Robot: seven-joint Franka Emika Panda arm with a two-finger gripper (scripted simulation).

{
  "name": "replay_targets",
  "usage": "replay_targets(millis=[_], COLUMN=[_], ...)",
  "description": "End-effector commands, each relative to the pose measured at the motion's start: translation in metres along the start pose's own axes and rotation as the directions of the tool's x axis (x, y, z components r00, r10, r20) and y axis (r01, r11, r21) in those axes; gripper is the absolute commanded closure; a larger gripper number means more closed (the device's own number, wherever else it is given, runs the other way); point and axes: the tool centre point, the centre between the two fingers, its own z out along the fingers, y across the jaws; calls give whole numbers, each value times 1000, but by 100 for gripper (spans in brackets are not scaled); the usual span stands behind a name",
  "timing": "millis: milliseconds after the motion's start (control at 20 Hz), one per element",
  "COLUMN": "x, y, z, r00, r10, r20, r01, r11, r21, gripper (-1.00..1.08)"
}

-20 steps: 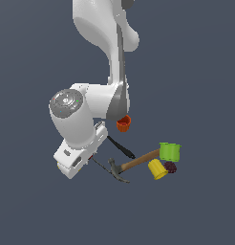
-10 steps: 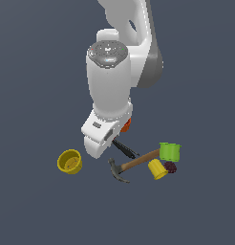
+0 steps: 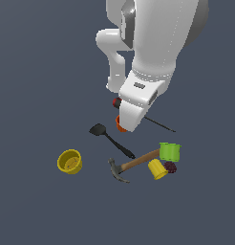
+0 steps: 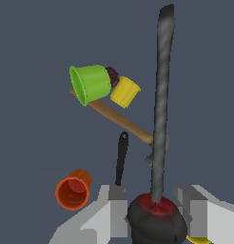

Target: Pick up a designated object from a clutter of objects.

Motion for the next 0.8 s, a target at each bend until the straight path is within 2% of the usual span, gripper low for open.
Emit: replay_targets(millis=[0, 400, 750], x=[15, 60, 83], y=[-19, -72, -96], z=[-22, -86, -117], r00=[1000, 1000, 1000], r10=[0, 1, 1], r20=[0, -1, -3], r01=[0, -1, -1], r11=[1000, 1000, 1000], r21=[0, 0, 1], gripper=[108, 108, 108])
